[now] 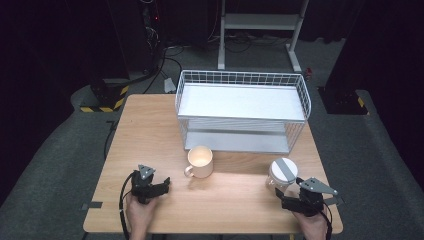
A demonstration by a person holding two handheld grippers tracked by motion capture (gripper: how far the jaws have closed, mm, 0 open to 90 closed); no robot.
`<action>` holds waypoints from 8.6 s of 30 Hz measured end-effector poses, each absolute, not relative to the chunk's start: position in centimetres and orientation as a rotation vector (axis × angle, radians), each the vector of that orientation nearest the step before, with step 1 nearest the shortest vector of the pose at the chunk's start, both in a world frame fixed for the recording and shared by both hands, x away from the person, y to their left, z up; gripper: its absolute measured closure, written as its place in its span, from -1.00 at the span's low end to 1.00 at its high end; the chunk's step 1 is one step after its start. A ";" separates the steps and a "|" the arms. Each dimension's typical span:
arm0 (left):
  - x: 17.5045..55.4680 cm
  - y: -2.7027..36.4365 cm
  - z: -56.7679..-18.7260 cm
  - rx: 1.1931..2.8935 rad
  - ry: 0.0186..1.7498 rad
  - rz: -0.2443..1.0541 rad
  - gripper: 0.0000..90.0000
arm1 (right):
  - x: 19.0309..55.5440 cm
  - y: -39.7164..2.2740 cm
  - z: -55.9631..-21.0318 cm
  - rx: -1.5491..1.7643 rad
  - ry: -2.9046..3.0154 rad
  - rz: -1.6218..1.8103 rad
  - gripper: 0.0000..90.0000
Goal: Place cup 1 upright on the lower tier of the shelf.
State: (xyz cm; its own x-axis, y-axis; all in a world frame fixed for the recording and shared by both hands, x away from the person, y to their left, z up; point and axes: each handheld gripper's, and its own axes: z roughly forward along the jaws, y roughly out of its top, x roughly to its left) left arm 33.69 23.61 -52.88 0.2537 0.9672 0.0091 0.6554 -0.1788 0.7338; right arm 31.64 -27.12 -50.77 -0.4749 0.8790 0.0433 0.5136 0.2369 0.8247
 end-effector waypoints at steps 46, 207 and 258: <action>33.7 23.6 -52.9 1.915 1.471 0.654 -0.64 | 34.2 -25.1 -50.7 1.252 2.057 1.191 -0.65; 33.7 23.6 -52.9 1.913 1.473 0.655 -0.63 | 47.8 -20.9 -49.2 1.258 2.003 1.151 -0.58; 33.7 23.6 -52.9 1.913 1.472 0.655 -0.63 | 46.0 -21.4 -49.8 1.331 2.026 1.041 -0.24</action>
State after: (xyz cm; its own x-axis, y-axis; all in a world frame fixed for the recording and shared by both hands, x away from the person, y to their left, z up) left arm 33.68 23.61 -52.89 0.2525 0.9676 0.0089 0.6545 -0.1776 0.7349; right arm 45.98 -21.40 -49.76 -0.3986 0.9171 0.0026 0.5364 0.2308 0.8118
